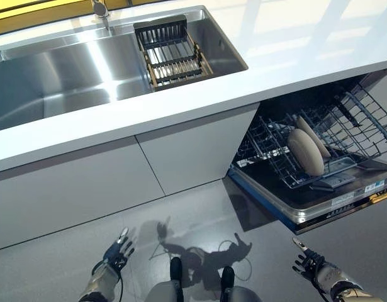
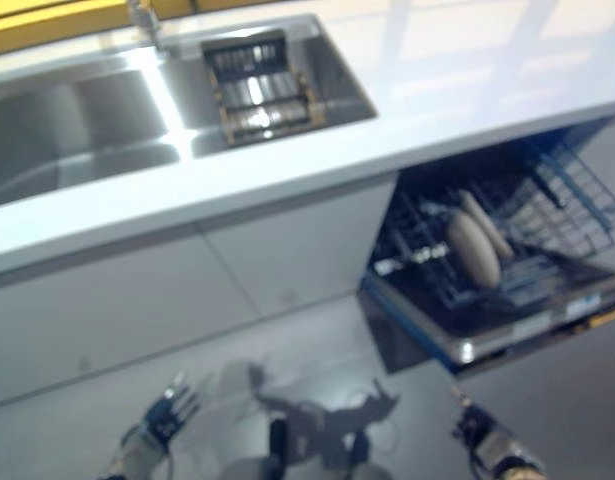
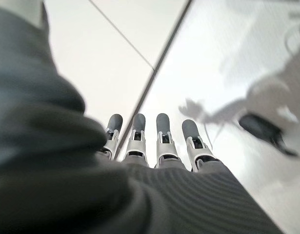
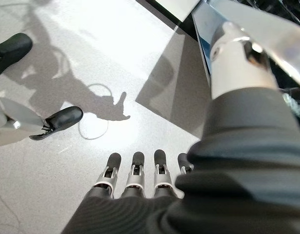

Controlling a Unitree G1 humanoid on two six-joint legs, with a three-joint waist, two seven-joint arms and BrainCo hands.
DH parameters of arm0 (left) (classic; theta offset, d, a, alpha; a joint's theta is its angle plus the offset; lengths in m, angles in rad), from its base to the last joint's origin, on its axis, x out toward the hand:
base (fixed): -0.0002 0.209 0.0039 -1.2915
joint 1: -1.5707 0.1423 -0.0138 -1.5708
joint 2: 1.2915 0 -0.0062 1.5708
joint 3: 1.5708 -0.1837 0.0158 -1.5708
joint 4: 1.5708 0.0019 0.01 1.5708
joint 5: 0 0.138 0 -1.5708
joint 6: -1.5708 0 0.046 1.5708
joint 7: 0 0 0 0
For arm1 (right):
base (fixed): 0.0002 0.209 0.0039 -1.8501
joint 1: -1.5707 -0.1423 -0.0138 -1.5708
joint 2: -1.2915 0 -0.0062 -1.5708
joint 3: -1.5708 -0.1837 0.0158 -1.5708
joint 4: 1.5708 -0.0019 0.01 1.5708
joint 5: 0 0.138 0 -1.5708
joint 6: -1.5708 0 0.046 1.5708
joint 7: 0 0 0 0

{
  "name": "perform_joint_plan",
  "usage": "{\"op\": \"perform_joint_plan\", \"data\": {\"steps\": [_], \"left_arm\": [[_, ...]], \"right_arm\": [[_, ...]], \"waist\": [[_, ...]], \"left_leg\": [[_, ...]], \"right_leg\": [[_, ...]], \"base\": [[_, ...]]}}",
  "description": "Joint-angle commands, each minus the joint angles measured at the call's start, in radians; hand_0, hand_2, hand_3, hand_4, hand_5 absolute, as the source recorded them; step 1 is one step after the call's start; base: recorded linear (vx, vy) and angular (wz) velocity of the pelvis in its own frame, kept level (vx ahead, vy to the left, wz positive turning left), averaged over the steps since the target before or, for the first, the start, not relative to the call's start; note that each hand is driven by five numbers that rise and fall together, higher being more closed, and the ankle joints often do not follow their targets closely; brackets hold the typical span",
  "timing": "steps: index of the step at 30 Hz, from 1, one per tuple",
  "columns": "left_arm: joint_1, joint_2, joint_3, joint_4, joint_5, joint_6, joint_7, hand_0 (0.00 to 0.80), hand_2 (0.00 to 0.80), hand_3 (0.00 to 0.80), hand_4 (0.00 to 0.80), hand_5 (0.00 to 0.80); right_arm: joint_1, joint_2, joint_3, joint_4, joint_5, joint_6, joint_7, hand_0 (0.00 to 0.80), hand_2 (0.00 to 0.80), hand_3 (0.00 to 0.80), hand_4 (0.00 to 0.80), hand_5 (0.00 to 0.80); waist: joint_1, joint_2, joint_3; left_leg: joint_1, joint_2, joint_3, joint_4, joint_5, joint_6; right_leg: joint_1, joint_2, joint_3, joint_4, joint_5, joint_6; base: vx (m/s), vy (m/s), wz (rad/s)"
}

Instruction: Take plates into dishwasher

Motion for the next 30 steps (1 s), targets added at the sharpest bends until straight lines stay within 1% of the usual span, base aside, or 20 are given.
{"op": "perform_joint_plan", "data": {"steps": [1, 5, 6, 11, 15, 20, 22, 25, 27, 30], "left_arm": [[-0.044, -0.021, 0.004, 0.031, 0.049, -0.015, -0.052, 0.000, 0.000, 0.000, 0.000, 0.000], [-0.050, -0.022, -0.005, 0.033, 0.059, -0.021, -0.050, 0.000, 0.000, 0.000, 0.000, 0.000], [-0.047, -0.018, -0.006, 0.029, 0.066, -0.023, -0.048, 0.000, 0.000, 0.000, 0.000, 0.000], [-0.041, -0.006, -0.007, 0.013, 0.054, -0.028, -0.047, 0.000, 0.000, 0.000, 0.000, 0.000], [-0.041, -0.004, -0.012, 0.016, 0.049, -0.035, -0.062, 0.000, 0.000, 0.000, 0.000, 0.000], [-0.055, 0.004, -0.027, 0.004, 0.043, -0.032, -0.064, 0.000, 0.000, 0.000, 0.000, 0.000], [-0.064, 0.008, -0.034, -0.002, 0.030, -0.034, -0.058, 0.000, 0.000, 0.000, 0.000, 0.000], [-0.070, 0.013, -0.035, -0.014, 0.010, -0.034, -0.055, 0.000, 0.000, 0.000, 0.000, 0.000], [-0.069, 0.018, -0.034, -0.019, -0.009, -0.036, -0.059, 0.000, 0.000, 0.000, 0.000, 0.000], [-0.057, 0.011, -0.028, -0.026, -0.022, -0.045, -0.061, 0.000, 0.000, 0.000, 0.000, 0.000]], "right_arm": [[-0.003, -0.084, -0.021, 0.016, 0.073, 0.011, -0.016, 0.000, 0.000, 0.000, 0.000, 0.000], [0.011, -0.081, -0.035, 0.007, 0.098, 0.007, -0.018, 0.000, 0.000, 0.000, 0.000, 0.000], [0.009, -0.088, -0.044, 0.002, 0.125, 0.013, -0.047, 0.000, 0.000, 0.000, 0.000, 0.000], [-0.003, -0.124, -0.080, 0.012, 0.167, 0.028, -0.113, 0.000, 0.000, 0.000, 0.000, 0.000], [-0.023, -0.153, -0.086, 0.014, 0.180, 0.033, -0.136, 0.000, 0.000, 0.000, 0.000, 0.000], [-0.045, -0.190, -0.099, -0.001, 0.234, 0.001, -0.145, 0.000, 0.000, 0.000, 0.000, 0.000], [-0.061, -0.197, -0.098, -0.007, 0.250, -0.020, -0.145, 0.000, 0.000, 0.000, 0.000, 0.000], [-0.094, -0.222, -0.098, -0.016, 0.261, -0.030, -0.154, 0.000, 0.000, 0.000, 0.000, 0.000], [-0.117, -0.246, -0.102, -0.018, 0.276, -0.037, -0.169, 0.000, 0.000, 0.000, 0.000, 0.000], [-0.153, -0.277, -0.114, -0.028, 0.330, -0.048, -0.162, 0.000, 0.000, 0.000, 0.000, 0.000]], "waist": [[0.017, 0.001, 0.002], [0.008, 0.004, -0.001], [0.004, 0.007, -0.003], [-0.007, 0.025, 0.007], [-0.016, 0.035, 0.018], [-0.025, 0.050, 0.026], [-0.027, 0.058, 0.037], [-0.030, 0.073, 0.055], [-0.032, 0.084, 0.070], [-0.031, 0.103, 0.094]], "left_leg": [[-0.002, -0.011, -0.032, 0.036, -0.064, 0.032], [0.012, -0.005, -0.023, 0.010, -0.056, 0.031], [0.017, -0.003, -0.020, 0.000, -0.053, 0.031], [0.010, 0.003, -0.006, -0.024, -0.035, 0.021], [0.005, 0.007, 0.002, -0.035, -0.027, 0.015], [-0.006, 0.008, 0.009, -0.044, -0.021, 0.011], [-0.023, 0.008, 0.011, -0.031, -0.020, 0.009], [-0.062, 0.008, 0.014, 0.004, -0.019, 0.002], [-0.091, 0.008, 0.019, 0.037, -0.020, -0.004], [-0.140, 0.008, 0.017, 0.104, -0.018, -0.016]], "right_leg": [[-0.019, 0.080, -0.007, 0.022, -0.009, -0.096], [-0.018, 0.084, -0.009, 0.020, -0.009, -0.096], [-0.019, 0.085, -0.010, 0.021, -0.011, -0.096], [-0.036, 0.088, -0.013, 0.015, -0.005, -0.098], [-0.044, 0.090, -0.011, 0.010, -0.001, -0.100], [-0.066, 0.087, -0.016, 0.031, -0.013, -0.104], [-0.090, 0.085, -0.025, 0.062, -0.026, -0.110], [-0.133, 0.080, -0.041, 0.111, -0.045, -0.120], [-0.162, 0.077, -0.053, 0.147, -0.059, -0.127], [-0.200, 0.068, -0.070, 0.213, -0.086, -0.141]], "base": [[-0.083, -0.063, -0.06], [-0.069, -0.066, -0.05], [-0.041, -0.065, -0.03], [-0.084, -0.059, -0.04], [-0.057, -0.030, -0.08], [-0.049, -0.059, -0.06], [-0.070, -0.084, -0.02], [-0.091, -0.094, -0.05], [-0.080, -0.092, -0.06], [-0.052, -0.089, -0.05]]}}
